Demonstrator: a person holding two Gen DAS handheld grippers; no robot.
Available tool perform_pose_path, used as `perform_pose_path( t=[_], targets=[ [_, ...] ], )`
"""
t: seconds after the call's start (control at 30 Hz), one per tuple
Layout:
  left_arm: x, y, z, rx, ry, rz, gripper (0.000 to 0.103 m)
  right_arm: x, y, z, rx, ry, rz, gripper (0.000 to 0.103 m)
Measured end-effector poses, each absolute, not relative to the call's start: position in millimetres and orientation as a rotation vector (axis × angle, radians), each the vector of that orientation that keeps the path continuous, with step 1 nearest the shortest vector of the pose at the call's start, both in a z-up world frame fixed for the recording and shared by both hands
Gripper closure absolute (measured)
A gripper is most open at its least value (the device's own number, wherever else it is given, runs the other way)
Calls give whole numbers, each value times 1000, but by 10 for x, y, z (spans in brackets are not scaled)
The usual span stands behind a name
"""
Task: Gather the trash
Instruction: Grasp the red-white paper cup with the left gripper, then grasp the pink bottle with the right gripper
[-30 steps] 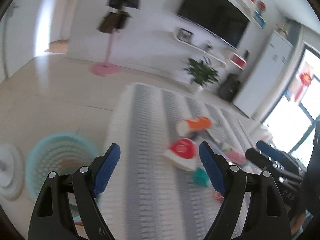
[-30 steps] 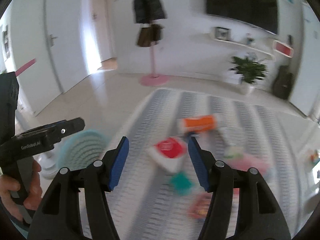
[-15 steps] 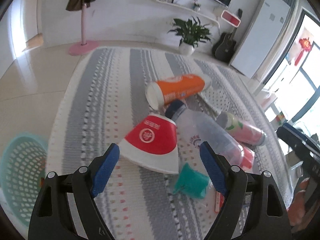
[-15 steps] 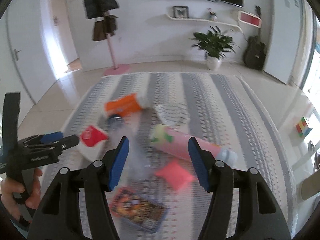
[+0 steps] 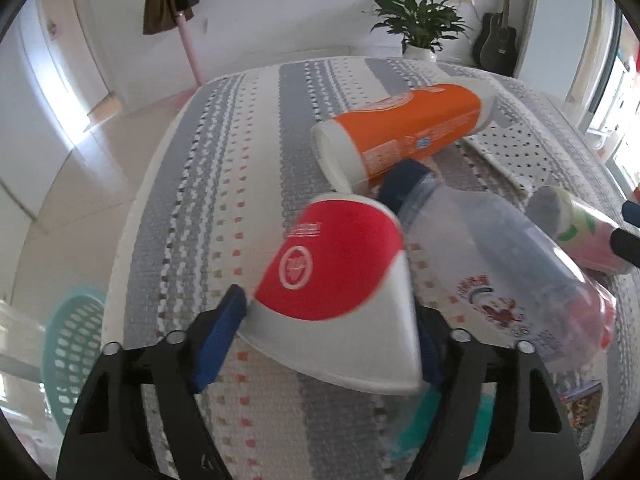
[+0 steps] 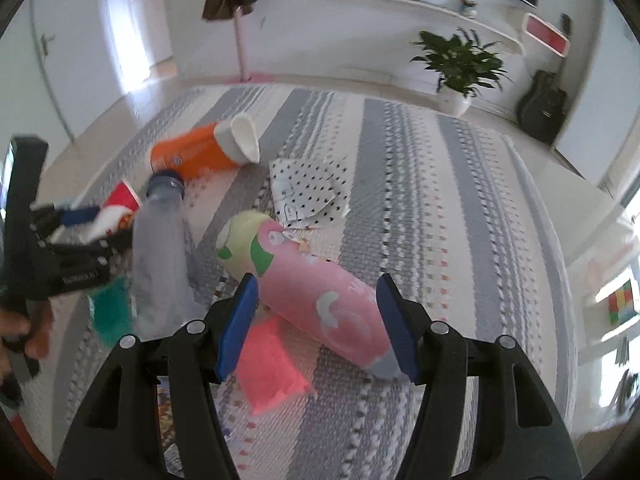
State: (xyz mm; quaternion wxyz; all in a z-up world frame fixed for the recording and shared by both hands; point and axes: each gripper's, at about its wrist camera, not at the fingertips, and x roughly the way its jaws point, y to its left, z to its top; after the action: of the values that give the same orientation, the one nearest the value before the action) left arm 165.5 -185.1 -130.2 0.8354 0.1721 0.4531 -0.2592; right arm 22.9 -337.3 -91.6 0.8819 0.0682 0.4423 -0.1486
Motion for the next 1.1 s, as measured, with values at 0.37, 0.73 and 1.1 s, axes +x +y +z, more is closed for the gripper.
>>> perform_pose_path(
  t=[0.37, 0.73, 1.1],
  targets=[
    [1868, -1688, -1313, 269, 980, -641, 79, 530, -3435, -1128, 58, 995, -249, 36],
    [1729, -1465, -1048, 147, 920, -739, 83, 533, -3428, -1061, 91, 936, -265, 56],
    [1597, -761, -367, 2, 829, -767, 83, 415, -2860, -58, 24, 715, -307, 60]
  ],
)
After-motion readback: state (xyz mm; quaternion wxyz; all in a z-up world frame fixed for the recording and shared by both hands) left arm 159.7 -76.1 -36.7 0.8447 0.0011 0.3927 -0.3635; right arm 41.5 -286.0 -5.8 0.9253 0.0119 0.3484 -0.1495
